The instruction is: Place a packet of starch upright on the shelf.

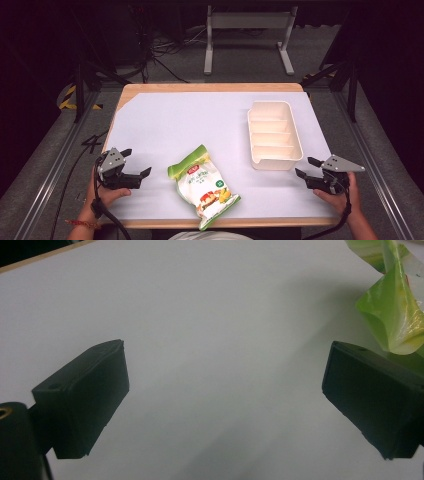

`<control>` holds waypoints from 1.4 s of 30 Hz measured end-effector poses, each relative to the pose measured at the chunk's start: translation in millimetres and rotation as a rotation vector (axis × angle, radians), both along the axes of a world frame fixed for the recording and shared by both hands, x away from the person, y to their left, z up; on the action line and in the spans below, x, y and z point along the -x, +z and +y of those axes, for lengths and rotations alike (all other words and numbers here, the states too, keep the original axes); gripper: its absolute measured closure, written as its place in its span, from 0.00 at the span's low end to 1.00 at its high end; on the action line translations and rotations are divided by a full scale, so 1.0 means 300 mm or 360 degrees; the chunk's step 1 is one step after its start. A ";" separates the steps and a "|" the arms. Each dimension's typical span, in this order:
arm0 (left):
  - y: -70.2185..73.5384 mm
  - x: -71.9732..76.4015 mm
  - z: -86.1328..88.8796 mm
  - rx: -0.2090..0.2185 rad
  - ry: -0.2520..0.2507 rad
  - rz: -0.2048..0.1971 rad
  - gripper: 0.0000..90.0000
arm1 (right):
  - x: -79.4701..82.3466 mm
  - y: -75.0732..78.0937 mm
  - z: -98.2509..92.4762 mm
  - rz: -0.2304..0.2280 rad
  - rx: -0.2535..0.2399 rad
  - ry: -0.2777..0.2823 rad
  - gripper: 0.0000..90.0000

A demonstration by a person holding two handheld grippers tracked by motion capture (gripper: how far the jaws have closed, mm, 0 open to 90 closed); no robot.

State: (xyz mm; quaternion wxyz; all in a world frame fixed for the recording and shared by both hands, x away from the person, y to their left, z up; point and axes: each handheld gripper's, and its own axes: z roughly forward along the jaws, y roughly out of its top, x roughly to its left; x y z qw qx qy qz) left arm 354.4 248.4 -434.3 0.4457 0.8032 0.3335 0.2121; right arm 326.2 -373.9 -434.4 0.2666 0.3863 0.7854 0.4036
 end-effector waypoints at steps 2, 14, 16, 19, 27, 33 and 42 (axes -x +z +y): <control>-0.007 -0.003 -0.016 -0.0002 -0.0021 0.0021 0.07 | 0.002 0.001 -0.001 -0.0007 -0.0002 0.0006 0.39; 0.001 -0.041 -0.116 -0.0053 -0.0281 0.0159 0.11 | 0.006 0.004 0.009 0.0001 0.0017 0.0011 0.38; 0.012 -0.048 -0.140 -0.0086 -0.0316 0.0165 0.11 | 0.006 0.004 0.009 0.0004 0.0012 0.0014 0.38; 0.032 -0.060 -0.168 -0.0080 -0.0369 0.0186 0.11 | 0.005 0.002 0.009 0.0009 0.0018 0.0021 0.38; 0.056 -0.118 -0.252 -0.0072 -0.0516 0.0295 0.11 | 0.003 0.000 0.013 0.0017 0.0028 0.0028 0.38; 0.049 -0.162 -0.333 -0.0111 -0.0604 0.0382 0.10 | 0.002 -0.004 0.016 0.0033 0.0039 0.0036 0.38; 0.022 -0.182 -0.389 -0.0153 -0.0693 0.0492 0.15 | -0.001 -0.007 0.018 0.0043 0.0047 0.0047 0.37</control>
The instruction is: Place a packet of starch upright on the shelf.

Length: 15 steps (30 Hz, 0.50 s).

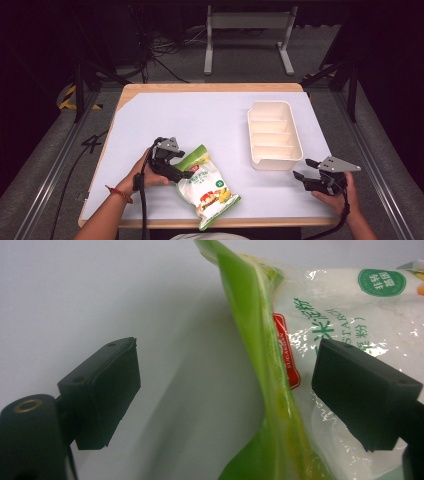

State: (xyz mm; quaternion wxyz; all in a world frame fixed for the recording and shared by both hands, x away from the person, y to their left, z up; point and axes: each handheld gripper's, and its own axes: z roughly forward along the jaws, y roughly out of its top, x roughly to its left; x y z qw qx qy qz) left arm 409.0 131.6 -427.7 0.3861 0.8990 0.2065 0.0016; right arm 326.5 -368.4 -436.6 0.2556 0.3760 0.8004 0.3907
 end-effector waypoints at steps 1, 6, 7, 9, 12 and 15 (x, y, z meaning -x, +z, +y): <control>0.000 0.000 0.000 0.0000 0.0000 0.0000 0.17 | 0.000 0.000 0.000 0.0000 0.0000 0.0000 0.37; -0.015 0.012 -0.014 0.0016 -0.0049 0.0051 0.23 | -0.002 -0.001 0.001 0.0007 -0.0002 0.0007 0.37; -0.017 0.014 -0.019 0.0014 -0.0067 0.0051 0.25 | -0.002 -0.001 0.001 0.0009 0.0000 0.0009 0.37; -0.015 0.020 -0.026 0.0035 -0.0097 0.0033 0.33 | -0.002 -0.002 0.002 0.0010 0.0003 0.0010 0.37; -0.018 0.027 -0.041 0.0032 -0.0114 0.0062 0.43 | -0.002 -0.002 0.001 0.0009 0.0001 0.0010 0.36; -0.019 0.030 -0.041 0.0035 -0.0127 0.0084 0.58 | -0.002 -0.002 0.001 0.0008 0.0001 0.0013 0.36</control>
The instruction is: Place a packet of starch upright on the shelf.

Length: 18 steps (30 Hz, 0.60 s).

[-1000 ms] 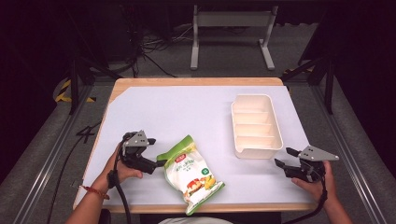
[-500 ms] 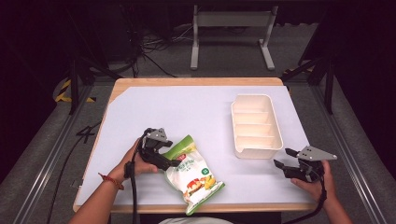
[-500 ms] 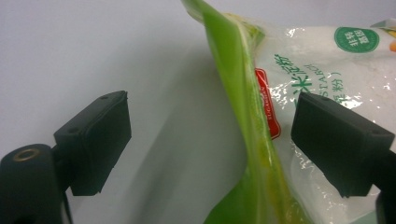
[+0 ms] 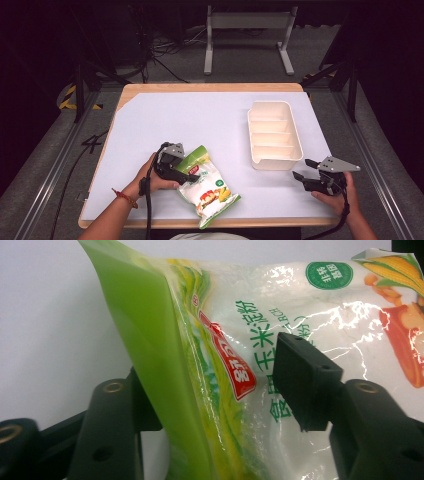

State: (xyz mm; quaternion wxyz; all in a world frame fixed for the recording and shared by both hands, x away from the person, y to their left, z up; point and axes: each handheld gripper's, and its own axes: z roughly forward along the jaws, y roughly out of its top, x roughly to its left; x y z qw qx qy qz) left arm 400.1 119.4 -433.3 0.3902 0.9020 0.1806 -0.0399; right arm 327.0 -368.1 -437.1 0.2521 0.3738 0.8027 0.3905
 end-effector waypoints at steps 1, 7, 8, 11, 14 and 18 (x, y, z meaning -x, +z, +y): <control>0.002 0.000 0.003 0.0007 -0.0006 -0.0008 0.58 | 0.000 0.000 0.000 0.0000 0.0000 0.0000 0.36; 0.011 0.021 0.005 0.0020 -0.0001 -0.0060 0.87 | -0.001 -0.001 0.001 0.0002 0.0001 0.0004 0.36; 0.014 0.027 0.006 0.0031 0.0005 -0.0087 0.91 | -0.001 -0.001 0.000 0.0003 -0.0001 0.0003 0.36; 0.016 0.044 0.007 0.0059 0.0033 -0.0144 0.98 | 0.000 0.000 -0.001 0.0001 -0.0001 0.0003 0.36; 0.022 0.058 0.006 0.0077 0.0054 -0.0191 0.98 | 0.001 0.001 -0.002 -0.0006 -0.0006 0.0002 0.36; 0.055 0.089 -0.003 0.0128 0.0088 -0.0314 0.99 | 0.002 0.002 -0.003 -0.0008 -0.0010 -0.0002 0.36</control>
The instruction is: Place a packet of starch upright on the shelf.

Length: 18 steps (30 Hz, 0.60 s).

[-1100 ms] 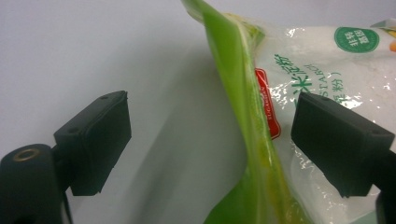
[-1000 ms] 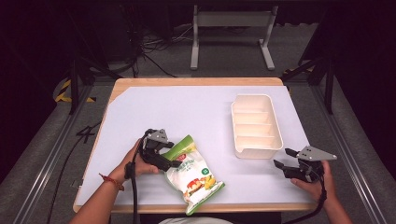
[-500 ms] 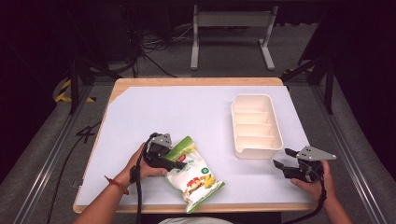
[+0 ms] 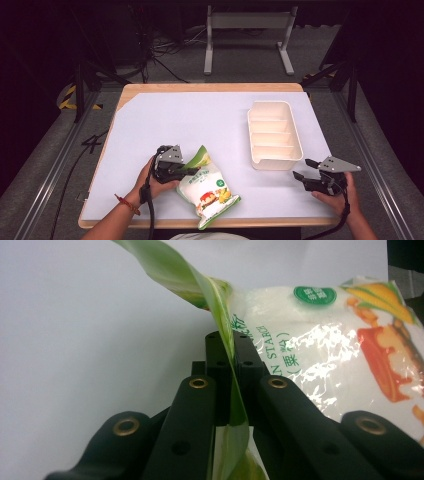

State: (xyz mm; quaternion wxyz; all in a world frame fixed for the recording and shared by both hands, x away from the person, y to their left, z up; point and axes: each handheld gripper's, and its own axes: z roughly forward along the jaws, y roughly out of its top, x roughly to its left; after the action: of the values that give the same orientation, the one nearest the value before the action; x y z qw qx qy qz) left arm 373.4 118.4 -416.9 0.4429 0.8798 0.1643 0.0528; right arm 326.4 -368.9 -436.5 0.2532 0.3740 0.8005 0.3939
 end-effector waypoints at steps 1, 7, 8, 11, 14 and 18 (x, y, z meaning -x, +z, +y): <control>0.012 0.010 -0.005 -0.0001 0.0007 -0.0047 0.99 | 0.000 0.000 0.000 0.0000 -0.0002 -0.0002 0.36; 0.080 0.050 -0.015 0.0060 -0.0003 -0.0179 0.99 | -0.001 0.001 -0.003 0.0002 -0.0010 -0.0010 0.36; 0.089 0.057 -0.013 0.0095 -0.0001 -0.0210 0.99 | -0.001 0.000 -0.003 0.0003 -0.0013 -0.0008 0.36; 0.117 0.069 -0.006 0.0162 0.0005 -0.0276 0.99 | -0.002 0.001 -0.005 0.0010 -0.0033 -0.0008 0.36; 0.143 0.070 -0.001 0.0182 0.0019 -0.0334 0.99 | -0.001 0.003 -0.005 0.0008 -0.0037 -0.0013 0.36; 0.174 0.064 0.005 0.0164 0.0043 -0.0409 0.99 | 0.000 0.006 -0.008 0.0001 -0.0049 -0.0019 0.36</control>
State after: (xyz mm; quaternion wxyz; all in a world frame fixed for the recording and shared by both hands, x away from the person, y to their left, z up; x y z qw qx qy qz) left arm 354.2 120.0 -364.8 0.5042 0.8395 0.1204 0.1625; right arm 326.5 -371.2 -434.8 0.2493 0.3827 0.7923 0.4045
